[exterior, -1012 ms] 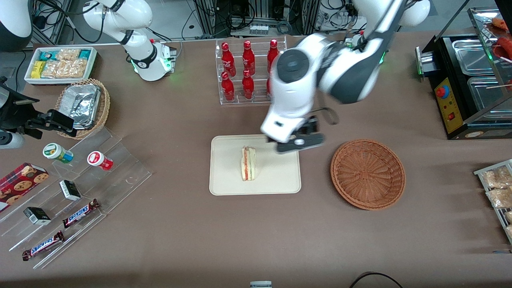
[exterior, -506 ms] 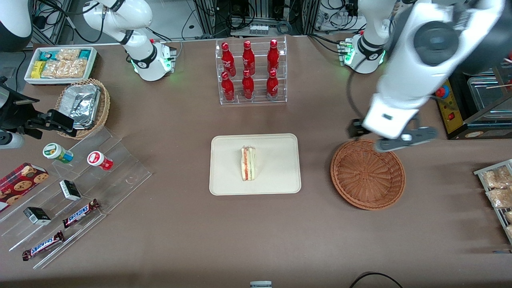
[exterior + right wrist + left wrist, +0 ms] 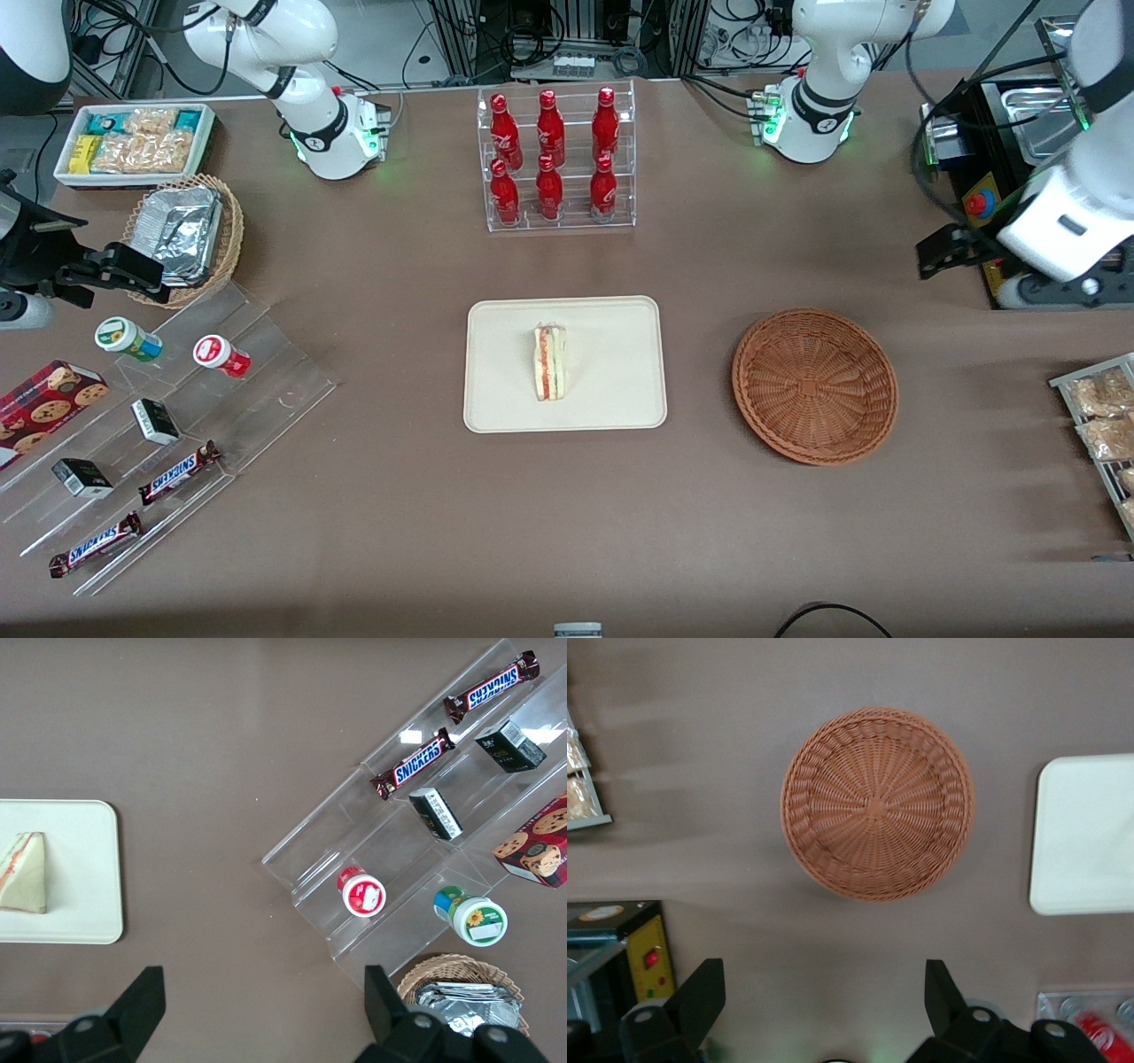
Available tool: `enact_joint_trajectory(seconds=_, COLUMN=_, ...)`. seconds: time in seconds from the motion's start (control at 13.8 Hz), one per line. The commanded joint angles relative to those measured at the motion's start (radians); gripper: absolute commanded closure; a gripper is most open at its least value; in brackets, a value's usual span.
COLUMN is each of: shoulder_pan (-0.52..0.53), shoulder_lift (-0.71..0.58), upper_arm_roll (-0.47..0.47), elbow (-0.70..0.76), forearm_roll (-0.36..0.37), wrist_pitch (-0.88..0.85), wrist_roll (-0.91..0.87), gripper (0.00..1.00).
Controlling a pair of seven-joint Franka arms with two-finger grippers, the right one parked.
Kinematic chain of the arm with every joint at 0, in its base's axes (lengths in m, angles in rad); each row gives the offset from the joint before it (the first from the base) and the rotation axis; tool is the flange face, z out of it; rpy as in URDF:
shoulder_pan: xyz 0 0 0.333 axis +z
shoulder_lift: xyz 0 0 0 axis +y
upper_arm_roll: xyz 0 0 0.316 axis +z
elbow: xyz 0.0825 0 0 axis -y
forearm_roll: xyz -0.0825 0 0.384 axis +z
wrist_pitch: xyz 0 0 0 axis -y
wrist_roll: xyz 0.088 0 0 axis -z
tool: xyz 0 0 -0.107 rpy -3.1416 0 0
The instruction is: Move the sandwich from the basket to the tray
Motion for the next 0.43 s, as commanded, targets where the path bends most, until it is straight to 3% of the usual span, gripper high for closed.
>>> enact_joint_trajectory(seconds=0.0, shoulder_pan=0.015, shoulder_lift=-0.078, upper_arm_roll=0.019, elbow=-0.07, forearm_roll=-0.007, wrist_pitch=0.001, wrist_roll=0.082, gripper=0.01)
enact_joint_trajectory(seconds=0.36, shoulder_pan=0.018, shoulder_lift=-0.056, upper_arm_roll=0.049, elbow=-0.044, forearm_roll=-0.017, wrist_pitch=-0.004, wrist_roll=0.091, gripper=0.01)
